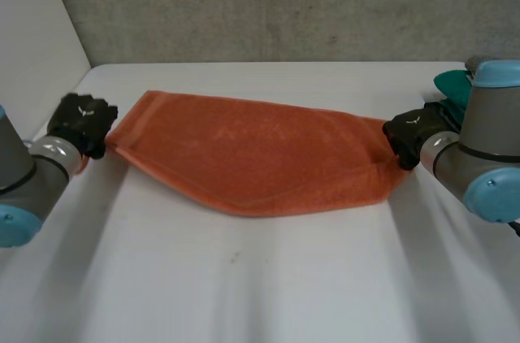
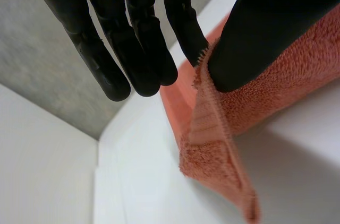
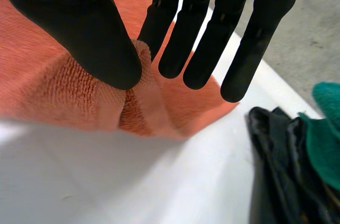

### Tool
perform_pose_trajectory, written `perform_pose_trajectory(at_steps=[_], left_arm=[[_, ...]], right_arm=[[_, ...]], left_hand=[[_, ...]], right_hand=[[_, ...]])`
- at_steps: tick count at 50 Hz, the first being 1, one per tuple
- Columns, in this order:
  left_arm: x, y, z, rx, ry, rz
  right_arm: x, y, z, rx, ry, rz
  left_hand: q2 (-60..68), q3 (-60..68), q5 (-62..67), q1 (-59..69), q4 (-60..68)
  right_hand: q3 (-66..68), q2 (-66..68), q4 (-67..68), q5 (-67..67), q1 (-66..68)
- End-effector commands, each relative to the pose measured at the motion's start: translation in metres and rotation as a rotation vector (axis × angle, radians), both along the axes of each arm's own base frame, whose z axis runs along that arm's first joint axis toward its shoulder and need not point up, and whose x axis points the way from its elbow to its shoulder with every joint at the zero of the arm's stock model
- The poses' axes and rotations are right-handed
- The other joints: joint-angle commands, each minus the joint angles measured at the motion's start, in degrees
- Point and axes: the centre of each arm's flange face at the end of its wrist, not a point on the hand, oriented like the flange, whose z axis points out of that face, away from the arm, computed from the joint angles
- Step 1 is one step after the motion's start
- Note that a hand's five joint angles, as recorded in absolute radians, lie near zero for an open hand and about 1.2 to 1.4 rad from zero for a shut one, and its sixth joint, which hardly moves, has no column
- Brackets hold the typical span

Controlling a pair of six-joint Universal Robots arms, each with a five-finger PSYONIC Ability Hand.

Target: Fold the laundry.

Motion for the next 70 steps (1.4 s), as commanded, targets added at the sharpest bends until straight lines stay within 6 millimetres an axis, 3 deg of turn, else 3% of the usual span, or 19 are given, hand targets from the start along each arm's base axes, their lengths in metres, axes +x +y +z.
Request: perform_pose_trajectory(at_steps=[1, 13, 16, 19, 28, 32, 41, 42, 43, 44, 45, 46, 52, 57, 61, 63, 70], left_arm=[[-0.004, 0.017, 0.043, -0.063, 0.022, -0.039], [0.012, 0.047, 0.107, -0.136, 0.148, -0.027], [0.012, 0.050, 0.115, -0.151, 0.173, -0.037], [0.009, 0.051, 0.114, -0.144, 0.188, -0.050], [-0.008, 0.036, 0.062, -0.004, 0.136, -0.057], [-0.006, 0.023, 0.048, 0.018, 0.095, 0.000], [-0.013, 0.006, 0.034, 0.026, 0.053, 0.054], [-0.015, 0.006, 0.034, 0.026, 0.054, 0.052], [-0.018, 0.006, 0.034, 0.023, 0.054, 0.049], [-0.019, 0.006, 0.034, 0.023, 0.053, 0.048], [-0.021, 0.006, 0.035, 0.018, 0.054, 0.046], [-0.021, 0.007, 0.035, 0.020, 0.054, 0.046], [-0.029, 0.011, 0.040, 0.007, 0.056, 0.035], [-0.028, 0.010, 0.045, -0.008, 0.062, 0.043], [-0.027, 0.010, 0.050, -0.018, 0.067, 0.044], [-0.026, 0.010, 0.051, -0.019, 0.069, 0.049], [-0.021, 0.009, 0.054, -0.021, 0.081, 0.059]], right_arm=[[-0.011, 0.016, 0.026, 0.043, -0.013, -0.002], [-0.029, 0.029, 0.122, -0.154, -0.085, -0.015], [-0.025, 0.023, 0.132, -0.197, -0.107, -0.008], [-0.015, 0.003, 0.115, -0.171, -0.115, -0.004], [0.034, -0.044, 0.035, -0.137, -0.115, 0.000], [0.049, -0.063, 0.011, -0.193, -0.155, -0.008], [0.078, -0.083, -0.029, -0.367, -0.180, 0.019], [0.078, -0.085, -0.029, -0.387, -0.175, 0.016], [0.079, -0.086, -0.031, -0.401, -0.168, 0.017], [0.081, -0.088, -0.030, -0.433, -0.162, 0.014], [0.082, -0.088, -0.029, -0.447, -0.156, 0.014], [0.083, -0.088, -0.028, -0.458, -0.152, 0.014], [0.072, -0.085, 0.026, -0.518, -0.158, -0.017], [0.059, -0.055, 0.046, -0.360, -0.066, 0.081], [0.044, -0.023, 0.044, -0.188, 0.046, 0.166], [0.034, -0.013, 0.041, -0.140, 0.093, 0.181], [0.027, -0.008, 0.011, -0.122, 0.159, 0.219]], left_hand=[[11.6, 11.8, 13.7, 13.4, 11.4], [11.6, 11.8, 13.7, 13.4, 11.4], [11.6, 11.8, 13.7, 13.4, 11.4], [11.6, 11.8, 13.7, 13.4, 11.4], [11.6, 11.8, 13.7, 13.4, 11.4], [11.6, 11.8, 13.7, 13.4, 11.4], [11.6, 11.8, 13.7, 13.4, 11.4], [11.6, 11.8, 13.7, 13.4, 11.4], [11.6, 11.8, 13.7, 13.4, 11.4], [11.6, 11.8, 13.7, 13.4, 11.4], [11.6, 11.8, 13.7, 13.4, 11.4], [11.6, 11.8, 13.7, 13.4, 11.4], [11.6, 11.8, 13.7, 13.4, 11.4], [11.6, 11.8, 13.7, 13.4, 11.4], [11.6, 11.8, 13.7, 13.4, 11.4], [11.6, 11.8, 13.7, 13.4, 11.4], [11.6, 11.8, 13.7, 13.4, 11.4]], right_hand=[[12.2, 12.6, 11.6, 13.9, 15.8], [12.2, 12.6, 11.6, 13.9, 15.8], [12.2, 12.6, 11.6, 13.9, 15.8], [12.2, 12.6, 11.6, 13.9, 15.8], [12.2, 12.6, 11.6, 13.9, 15.8], [12.2, 12.6, 11.6, 13.9, 15.8], [12.2, 12.6, 11.6, 13.9, 15.8], [6.5, 7.0, 5.9, 8.2, 10.1], [-9.0, -8.6, -9.6, -7.3, -5.4], [-45.0, -44.5, -45.6, -43.3, -41.4], [-57.8, -57.4, -58.4, -56.1, -54.2], [-57.8, -57.4, -58.4, -56.1, -54.2], [-57.8, -57.4, -58.4, -56.1, -54.2], [-57.8, -57.4, -58.4, -56.1, -54.2], [-53.8, -53.4, -54.4, -52.1, -50.2], [-41.2, -40.8, -41.8, -39.5, -37.6], [-25.0, -24.6, -25.6, -23.3, -21.4]])
